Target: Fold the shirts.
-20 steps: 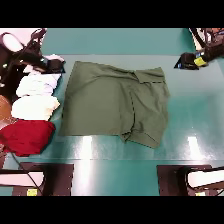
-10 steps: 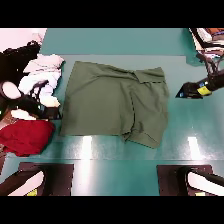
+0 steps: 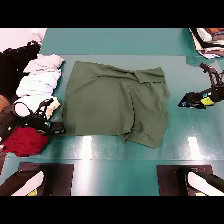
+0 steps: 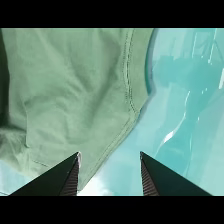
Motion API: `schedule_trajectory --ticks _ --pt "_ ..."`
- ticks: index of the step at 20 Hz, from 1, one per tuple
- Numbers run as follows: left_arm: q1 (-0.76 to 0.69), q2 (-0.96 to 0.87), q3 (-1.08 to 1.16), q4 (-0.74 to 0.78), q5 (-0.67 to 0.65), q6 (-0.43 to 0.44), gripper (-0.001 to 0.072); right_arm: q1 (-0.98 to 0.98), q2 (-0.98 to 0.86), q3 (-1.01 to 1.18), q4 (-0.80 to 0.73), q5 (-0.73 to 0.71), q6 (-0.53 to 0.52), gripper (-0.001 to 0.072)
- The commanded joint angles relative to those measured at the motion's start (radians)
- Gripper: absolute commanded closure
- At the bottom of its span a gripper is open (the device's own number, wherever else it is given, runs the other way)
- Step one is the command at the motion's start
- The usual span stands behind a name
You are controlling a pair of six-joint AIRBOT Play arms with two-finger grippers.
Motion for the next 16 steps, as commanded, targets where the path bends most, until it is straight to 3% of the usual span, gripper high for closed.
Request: schedule_trajectory --ticks 1,4,5,6,7,11,13,16 --pt "-0.001 0.002 -0.042 -0.035 0.050 -0.005 0.0212 -0.001 0.007 -0.006 0.000 0.001 0.000 0.0274" --pt "0.000 0.002 -0.047 -0.037 0.054 -0.005 0.0214 -0.001 0.007 -0.006 0.000 0.001 0.000 0.0274" --pt "0.000 0.002 -0.044 -0.038 0.056 -0.005 0.0347 -0.001 0.007 -0.006 0.000 0.004 0.000 0.0274" --pt "0.000 0.002 -0.036 -0.042 0.056 -0.005 0.0604 -0.001 0.007 -0.007 0.000 0.013 0.000 0.0274" --pt "0.000 0.002 -0.022 -0.049 0.049 -0.005 0.0685 -0.002 0.007 -0.007 -0.001 0.028 0.000 0.0274" --pt "0.000 0.012 0.085 -0.051 -0.013 -0.003 0.0686 -0.003 0.010 -0.094 -0.001 0.073 0.000 0.0272" --pt "-0.001 0.018 0.137 -0.061 -0.029 0.004 0.0686 -0.003 0.010 -0.214 0.002 0.073 0.001 0.0175" --pt "-0.001 0.018 0.170 -0.084 -0.033 0.004 0.0686 -0.005 0.010 -0.404 0.135 0.029 0.000 0.0176"
